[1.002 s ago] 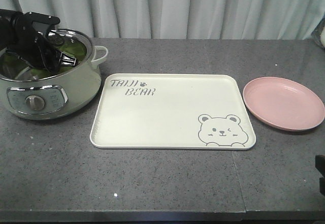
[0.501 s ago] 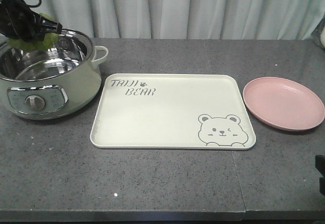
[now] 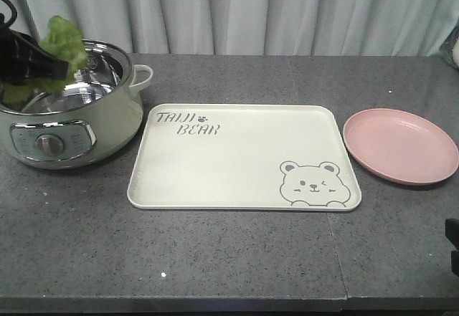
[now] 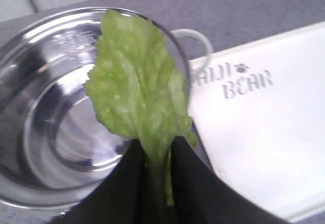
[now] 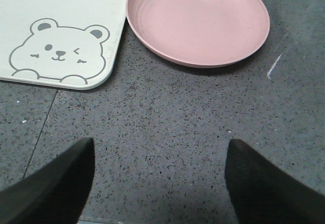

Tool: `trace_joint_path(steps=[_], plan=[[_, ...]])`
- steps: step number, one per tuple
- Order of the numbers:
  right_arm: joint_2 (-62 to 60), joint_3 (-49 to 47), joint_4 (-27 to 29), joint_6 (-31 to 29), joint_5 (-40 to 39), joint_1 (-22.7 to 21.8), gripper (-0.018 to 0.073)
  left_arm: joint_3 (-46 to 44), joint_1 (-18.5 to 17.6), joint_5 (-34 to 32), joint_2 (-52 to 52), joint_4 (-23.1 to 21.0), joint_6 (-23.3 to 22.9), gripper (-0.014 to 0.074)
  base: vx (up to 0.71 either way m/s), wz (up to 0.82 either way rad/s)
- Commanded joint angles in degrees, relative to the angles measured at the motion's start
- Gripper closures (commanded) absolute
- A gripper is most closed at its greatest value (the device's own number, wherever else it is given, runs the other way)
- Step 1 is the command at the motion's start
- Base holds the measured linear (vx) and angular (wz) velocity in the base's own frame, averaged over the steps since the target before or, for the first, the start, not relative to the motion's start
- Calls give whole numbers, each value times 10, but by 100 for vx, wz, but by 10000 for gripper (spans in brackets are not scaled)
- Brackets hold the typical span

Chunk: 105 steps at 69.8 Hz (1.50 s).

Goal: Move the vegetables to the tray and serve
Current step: 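Lift the lettuce leaf out of the pot with the left gripper, then hand the lettuce leaf from the left gripper to the right gripper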

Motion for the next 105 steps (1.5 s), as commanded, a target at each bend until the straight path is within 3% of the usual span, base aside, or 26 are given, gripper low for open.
trace_joint_path(steps=[1,9,23,27,36,45,56,70,91,105], plan=[[3,-19,1,-6,-36,-1,46,36,-12,-47,-52,-84,55,507,0,0],[3,-20,12,-6,-30,-1,46,86,-24,-45,-77,-162,120,505,0,0],[20,-49,66,-53,13,-1,46,140,-55,1,-80,-325,320,505,0,0],[38,-66,89,-73,34,-1,49,145,-60,8,-76,-372,351,505,0,0],[88,-99,165,-144,61,-1,66,151,-71,19,-64,-449,433,505,0,0],[144,-121,272,-251,69,-1,82,151,-83,32,-46,-500,480,505,0,0],[198,-149,408,-393,99,10,87,151,-105,57,-16,-554,539,505,0,0],[239,-191,543,-515,136,49,87,150,-130,67,16,-608,596,505,0,0],[311,-262,623,-544,204,98,79,150,-143,94,23,-632,624,505,0,0],[355,-275,697,-594,247,98,52,150,-145,125,23,-633,627,505,0,0]])
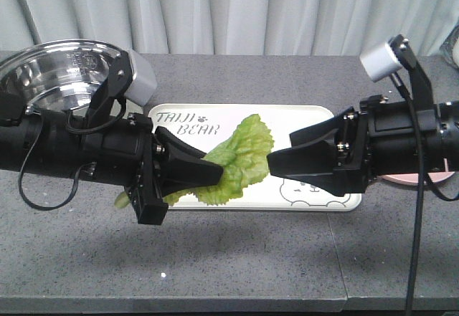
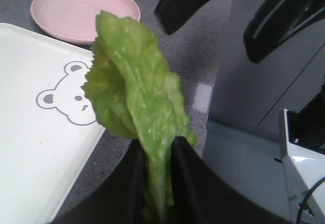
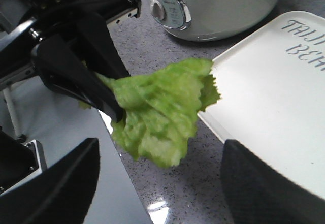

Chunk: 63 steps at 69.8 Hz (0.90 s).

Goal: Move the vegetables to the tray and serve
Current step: 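Hand the lettuce leaf from the left gripper to the right gripper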

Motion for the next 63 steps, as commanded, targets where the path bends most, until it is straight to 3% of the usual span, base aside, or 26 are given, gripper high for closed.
trace_joint_path(steps=[1,29,63], plan=[[4,-19,70,-29,20,0,50,-12,-3,20,-16,-43,5,505,0,0],[44,-19,133,-73,38,0,50,-12,-3,78,-16,-78,59,505,0,0],[44,-19,139,-75,67,0,52,-12,-3,79,-16,-112,60,505,0,0]])
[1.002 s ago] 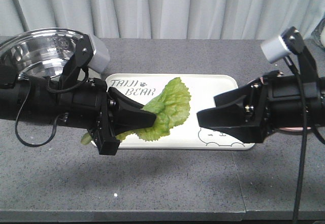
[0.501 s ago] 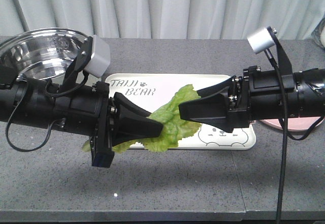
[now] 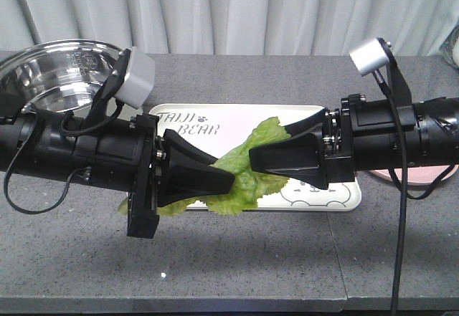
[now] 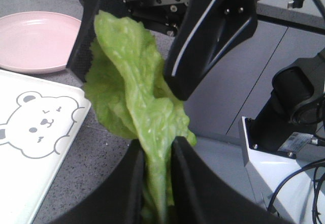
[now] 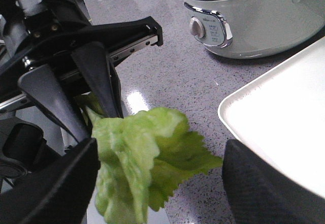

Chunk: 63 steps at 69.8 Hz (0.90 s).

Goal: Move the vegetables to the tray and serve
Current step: 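Hand the lettuce leaf from the left gripper to the right gripper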

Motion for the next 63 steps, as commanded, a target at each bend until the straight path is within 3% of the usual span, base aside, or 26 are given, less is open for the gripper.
trace_joint_path(steps=[1,11,26,36,56,63], plan=[[-13,-18,40,-9,13,0,52,-12,-3,12,-16,-57,2,505,0,0],[-13,-18,41,-10,12,0,77,-12,-3,13,-16,-60,2,505,0,0],[-13,-18,44,-16,11,0,192,-12,-3,13,-16,-60,2,505,0,0],[-13,-18,49,-28,11,0,281,-12,-3,13,-16,-60,2,505,0,0],[-13,-18,49,-54,11,0,557,-12,-3,11,-16,-60,2,505,0,0],[-13,-18,49,-55,11,0,570,-12,-3,8,-16,-60,2,505,0,0]])
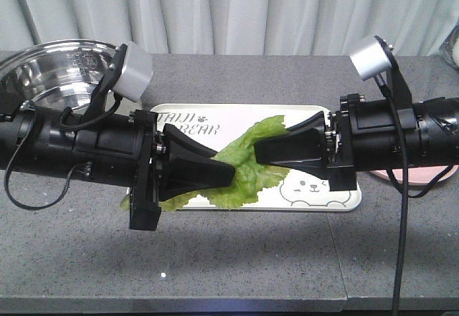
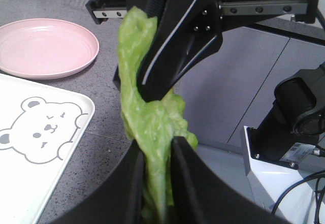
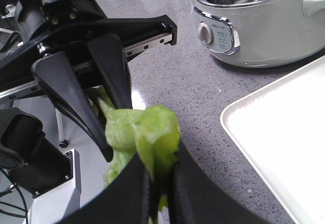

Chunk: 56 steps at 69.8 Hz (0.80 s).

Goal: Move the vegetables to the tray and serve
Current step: 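Hand the lettuce leaf from the left gripper to the right gripper, then carry the leaf with the right gripper onto the pink plate and release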

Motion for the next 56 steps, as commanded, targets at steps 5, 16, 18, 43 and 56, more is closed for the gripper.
trace_joint_path(steps=[5,16,18,43,56], plan=[[-13,-18,42,-9,2,-1,569,-12,-2,6,-16,-46,2,501,0,0],[-13,-18,42,-9,2,-1,569,-12,-2,-4,-16,-46,2,408,0,0],[-13,-18,42,-9,2,-1,569,-12,-2,-4,-16,-46,2,367,0,0],[-14,-19,22,12,-13,-3,566,-12,-2,-16,-16,-31,-3,-1,0,0],[-15,-58,-126,104,-65,-3,565,-12,-2,-85,-17,15,-22,7,0,0]])
